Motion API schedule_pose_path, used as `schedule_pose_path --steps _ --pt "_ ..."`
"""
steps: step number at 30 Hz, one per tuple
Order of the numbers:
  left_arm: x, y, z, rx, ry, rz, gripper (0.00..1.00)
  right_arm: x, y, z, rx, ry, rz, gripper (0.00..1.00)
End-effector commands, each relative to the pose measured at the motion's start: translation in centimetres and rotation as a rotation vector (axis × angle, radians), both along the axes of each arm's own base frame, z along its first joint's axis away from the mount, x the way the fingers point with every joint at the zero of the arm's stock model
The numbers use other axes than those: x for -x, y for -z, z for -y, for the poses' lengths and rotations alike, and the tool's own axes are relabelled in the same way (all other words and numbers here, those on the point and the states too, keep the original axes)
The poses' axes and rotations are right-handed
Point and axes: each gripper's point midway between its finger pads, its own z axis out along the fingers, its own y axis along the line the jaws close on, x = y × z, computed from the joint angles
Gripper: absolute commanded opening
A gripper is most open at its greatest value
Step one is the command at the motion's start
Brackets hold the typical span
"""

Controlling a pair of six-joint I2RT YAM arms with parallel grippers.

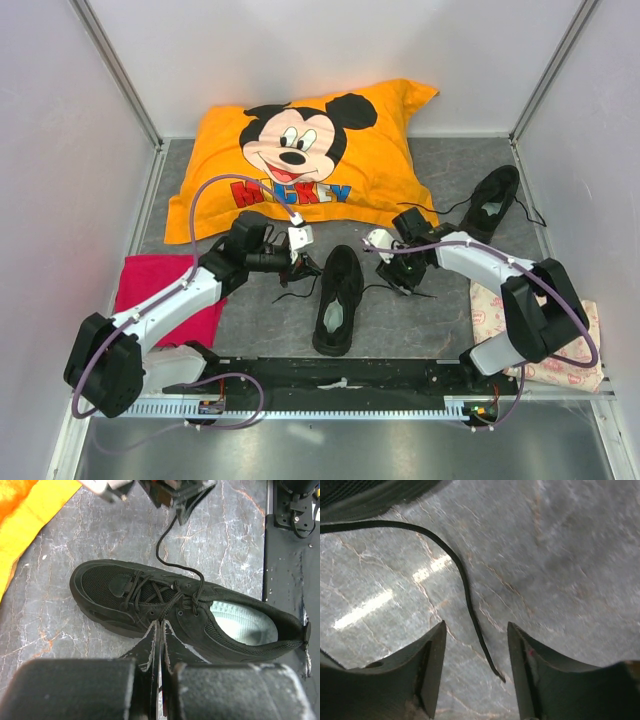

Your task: Tie the shoes

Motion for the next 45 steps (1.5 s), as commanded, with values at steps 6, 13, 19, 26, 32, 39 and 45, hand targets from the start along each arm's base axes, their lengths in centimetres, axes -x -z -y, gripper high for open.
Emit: schedule_pose_path --steps 6,13,19,26,32,39,45 --pt "0.2 -1.4 0.1 0.055 -0.020 0.009 0.01 0.3 3.1 -0.4 0.092 -0.056 0.042 0.50" --pt "0.9 -2.2 -0.2 0.056 0.039 0.112 0.02 -1.5 0.6 -0.1 0.078 0.026 0.088 0.00" --pt "1.7 -3.3 -0.2 0.084 0.089 0.211 0.01 -6.5 -8.5 -2.9 -0.063 0.050 0.253 0.00" --pt "2.3 -3.7 -0.1 0.093 0.132 0.291 0.02 -11.1 -17.5 -8.7 -0.297 0.031 0.371 0.00" --pt "2.6 -3.8 0.1 0.108 0.152 0.331 0.02 -10.9 -17.8 -16.3 -0.367 -0.105 0.353 0.00" --pt "3.3 -3.6 -0.4 0.109 0.155 0.354 0.02 -10.3 -17.5 -25.4 -0.491 -0.173 0.304 0.00" --pt "3.0 -3.4 -0.7 0.095 0.121 0.350 0.01 -8.8 -17.7 -26.0 -0.487 -0.187 0.221 0.64"
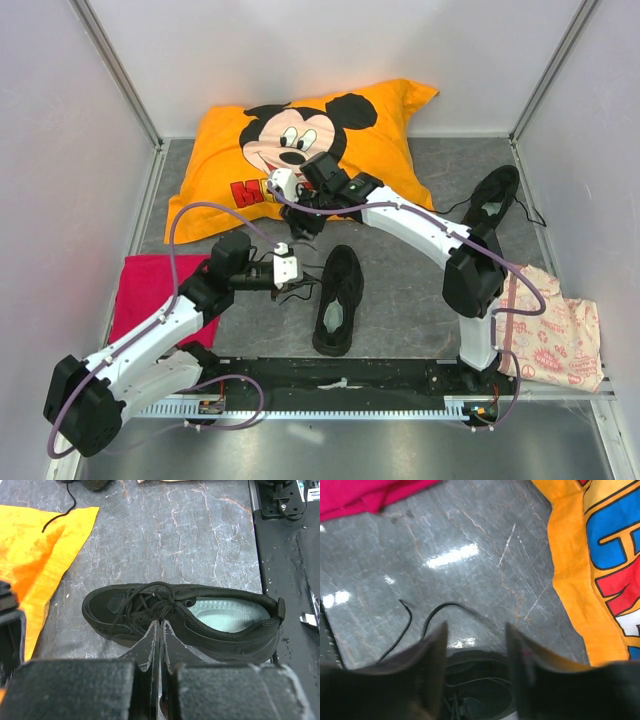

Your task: Tie the shoes

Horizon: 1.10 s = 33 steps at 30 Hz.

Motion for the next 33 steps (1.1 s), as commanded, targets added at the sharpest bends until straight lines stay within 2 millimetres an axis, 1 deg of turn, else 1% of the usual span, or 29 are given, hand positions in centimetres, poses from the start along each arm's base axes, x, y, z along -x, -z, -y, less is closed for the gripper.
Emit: schedule_pose_path --steps 1,2,3,4,5,7,8,9,11,12,14,15,18,22,25,28,33 --pt "-0.5 -0.8 0.2 0.020 -0.007 0.050 0.02 0.4 -4.1 0.4 -0.048 0.002 -0.007 0.70" --pt "-0.6 -0.9 0.2 0.023 -0.014 0.046 0.02 0.1 -4.3 1.4 -0.040 0.015 -0.009 0.75" --pt "-0.9 -0.7 0.3 0.023 -0.022 0.043 0.01 0.3 -5.1 2.4 -0.044 0.026 -0.008 0.76" --pt "-0.9 -0.7 0.4 0.026 -0.024 0.034 0.02 0.5 -5.1 3.4 -0.035 0.039 -0.023 0.77" --pt "-1.0 -0.7 0.5 0.029 -0.026 0.031 0.02 0.3 -5.3 4.5 -0.035 0.061 -0.033 0.77" --pt "-1.4 -0.6 0.7 0.035 -0.031 0.032 0.02 1.5 -5.5 6.4 -0.025 0.069 -0.067 0.77" --pt "-1.5 -0.7 0.8 0.036 -0.030 0.035 0.01 2.1 -5.6 7.0 -0.037 0.059 -0.096 0.75" --pt "-1.6 -0.6 0.8 0.034 -0.030 0.035 0.02 3.2 -5.7 7.8 -0.041 0.051 -0.114 0.73" --pt "-1.8 -0.4 1.0 0.031 -0.028 0.033 0.02 5.0 -5.7 8.3 -0.058 0.018 -0.164 0.67" --pt "-1.9 -0.4 1.1 0.031 -0.026 0.033 0.01 6.1 -5.6 8.6 -0.064 0.004 -0.189 0.66" --pt "-2.1 -0.3 1.2 0.032 -0.026 0.029 0.02 7.3 -5.4 8.9 -0.077 -0.012 -0.225 0.64" --pt "-2.2 -0.2 1.3 0.030 -0.028 0.026 0.02 8.1 -5.0 9.0 -0.081 -0.024 -0.251 0.64" --pt "-2.4 -0.3 1.4 0.033 -0.033 0.020 0.02 9.0 -4.5 9.0 -0.088 -0.039 -0.287 0.63" --pt "-2.5 -0.4 1.6 0.035 -0.031 0.015 0.02 9.0 -4.3 8.4 -0.101 -0.051 -0.309 0.61" --pt "-2.6 -0.6 1.7 0.038 -0.032 0.017 0.02 9.1 -3.8 8.0 -0.101 -0.057 -0.328 0.57" --pt "-2.8 -0.8 1.8 0.041 -0.032 0.019 0.02 9.0 -3.6 7.8 -0.107 -0.058 -0.333 0.56" --pt "-2.9 -1.1 1.9 0.046 -0.032 0.019 0.02 9.6 -3.1 7.2 -0.103 -0.078 -0.353 0.56"
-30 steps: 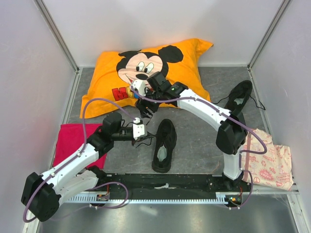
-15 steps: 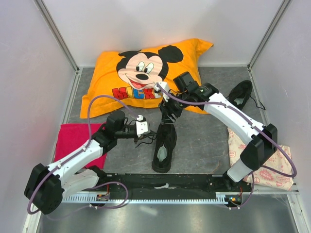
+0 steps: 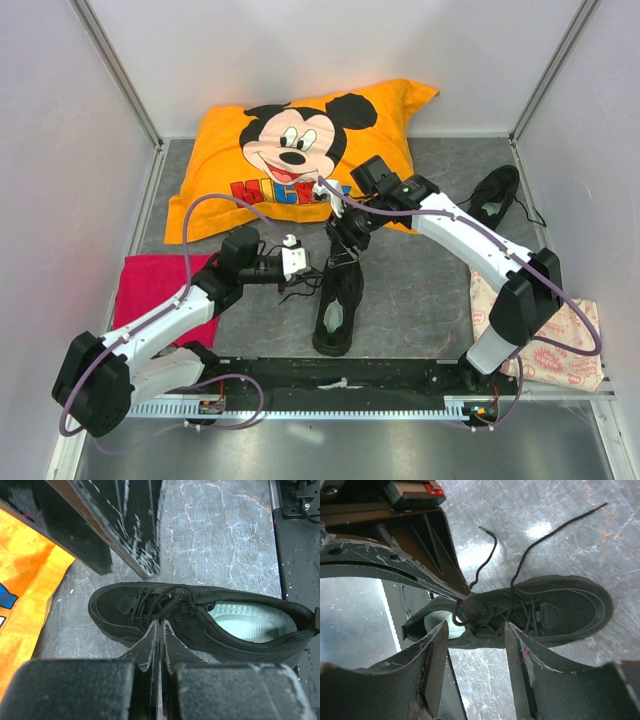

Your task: Tie the shoes

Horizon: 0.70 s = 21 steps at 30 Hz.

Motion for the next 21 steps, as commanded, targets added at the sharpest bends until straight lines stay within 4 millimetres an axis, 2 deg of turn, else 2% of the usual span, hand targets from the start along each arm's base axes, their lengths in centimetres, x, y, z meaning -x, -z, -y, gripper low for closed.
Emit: schedule_pose_path --steps 1,7,15,18,21 --pt "-0.7 -2.4 0.9 0.052 0.004 0.038 0.02 0.6 -0.1 -1.4 -0.044 -0.039 -0.010 0.56" --pt "-0.9 -2.4 0.9 0.054 -0.003 0.039 0.02 1.4 0.7 -1.8 -0.034 -0.056 -0.024 0.55" --pt "-0.9 -2.7 1.0 0.071 -0.010 0.022 0.02 1.1 2.2 -1.5 0.005 -0.033 -0.037 0.49" --pt "-0.8 -2.6 1.0 0.072 -0.005 0.023 0.01 1.0 2.3 -1.7 0.006 -0.029 -0.035 0.43" --pt "-0.7 -2.6 1.1 0.073 0.003 0.025 0.02 0.8 2.4 -1.8 0.007 -0.023 -0.033 0.26"
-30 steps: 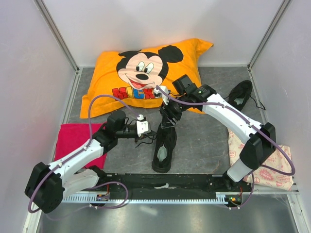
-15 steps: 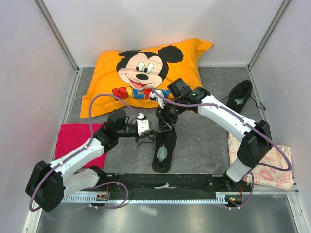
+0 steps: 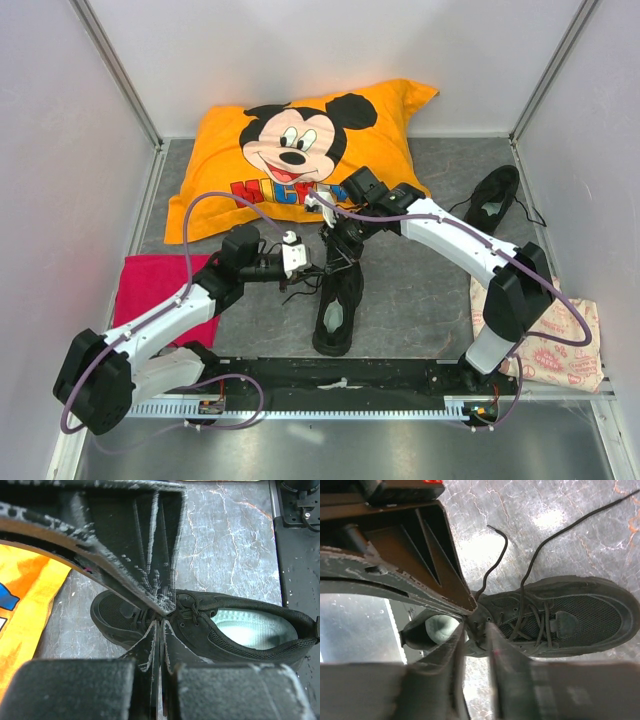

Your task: Tie the shoes

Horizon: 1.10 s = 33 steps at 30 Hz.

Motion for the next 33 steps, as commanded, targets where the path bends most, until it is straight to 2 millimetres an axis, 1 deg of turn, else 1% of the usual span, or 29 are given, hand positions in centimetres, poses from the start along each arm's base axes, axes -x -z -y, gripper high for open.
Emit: schedule_pose_path --steps 1,2,3,4,5,6,7,8,9,10,12,13,14,15,16,17,18,20,21,24,25,27,28,29,33 --pt "-0.3 -2.1 0.7 0.051 0.017 0.038 0.01 -0.5 -0.2 -0.6 -0.022 0.010 0.015 0.19" --pt "-0.2 -2.1 0.7 0.049 0.019 0.040 0.02 -0.5 -0.2 -0.6 -0.022 0.011 0.017 0.00" --pt "-0.1 -2.0 0.6 0.042 0.030 0.053 0.02 -0.4 -0.1 -0.5 -0.021 0.008 0.017 0.00" --pt "0.1 -1.5 0.4 0.017 0.031 0.037 0.09 -0.3 -0.1 -0.5 -0.020 0.006 0.018 0.00" --pt "0.0 -1.6 0.2 0.005 0.027 0.050 0.17 -0.2 -0.4 -0.3 -0.024 0.004 0.024 0.00" --pt "-0.3 -1.3 -0.3 -0.027 0.013 0.083 0.33 0.0 -0.1 -0.1 -0.018 0.002 0.028 0.00" --pt "-0.7 -0.9 -1.0 -0.049 -0.011 0.083 0.39 0.0 -0.2 0.1 -0.017 -0.002 0.036 0.00" --pt "-1.2 -1.0 -1.6 -0.055 -0.033 0.097 0.45 0.1 -0.4 0.3 -0.021 -0.003 0.046 0.00" --pt "-1.6 -1.0 -2.1 -0.059 -0.029 0.124 0.50 0.4 0.0 0.5 -0.014 -0.006 0.038 0.00" --pt "-2.5 -0.5 -3.3 -0.074 -0.055 0.118 0.52 0.6 0.0 0.6 -0.014 -0.011 0.043 0.00" --pt "-3.0 0.5 -4.2 -0.104 -0.036 0.125 0.52 0.9 0.1 0.9 -0.012 -0.014 0.040 0.00" --pt "-3.8 0.8 -5.0 -0.113 -0.056 0.129 0.52 1.0 0.1 1.0 -0.013 -0.014 0.041 0.00" --pt "-4.1 1.2 -5.4 -0.124 -0.051 0.135 0.52 1.1 0.2 1.0 -0.012 -0.016 0.038 0.00" --pt "-4.3 2.3 -5.6 -0.152 -0.017 0.153 0.52 1.2 0.2 1.1 -0.012 -0.018 0.037 0.00" --pt "-4.5 2.7 -5.8 -0.170 0.000 0.168 0.51 1.3 0.3 1.1 -0.012 -0.018 0.034 0.00" --pt "-4.5 3.4 -5.8 -0.187 0.030 0.175 0.51 1.4 0.3 1.1 -0.011 -0.016 0.031 0.00" --pt "-4.0 4.8 -5.8 -0.213 0.089 0.173 0.51 1.4 0.3 1.1 -0.012 -0.014 0.030 0.00" --pt "-3.8 5.2 -5.6 -0.224 0.143 0.178 0.51 1.4 0.1 1.1 -0.014 -0.008 0.030 0.00" --pt "-3.3 5.7 -5.5 -0.232 0.192 0.187 0.52 1.3 0.0 1.1 -0.016 -0.003 0.033 0.00" --pt "-3.5 6.6 -5.2 -0.259 0.258 0.178 0.54 1.3 -0.1 1.0 -0.019 0.000 0.031 0.00" --pt "-3.5 7.4 -5.2 -0.271 0.273 0.160 0.54 1.3 0.0 1.0 -0.018 0.001 0.029 0.00" --pt "-3.7 8.1 -5.2 -0.296 0.293 0.170 0.56 1.3 0.0 0.9 -0.020 0.004 0.031 0.00" --pt "-3.9 8.2 -5.0 -0.302 0.301 0.178 0.56 1.2 0.0 0.9 -0.021 0.007 0.032 0.00" --pt "-3.9 8.8 -5.0 -0.312 0.312 0.164 0.56 1.2 0.0 0.9 -0.022 0.008 0.032 0.00" --pt "-4.0 9.5 -4.2 -0.336 0.356 0.176 0.57 1.1 0.0 0.9 -0.019 0.019 0.031 0.00"
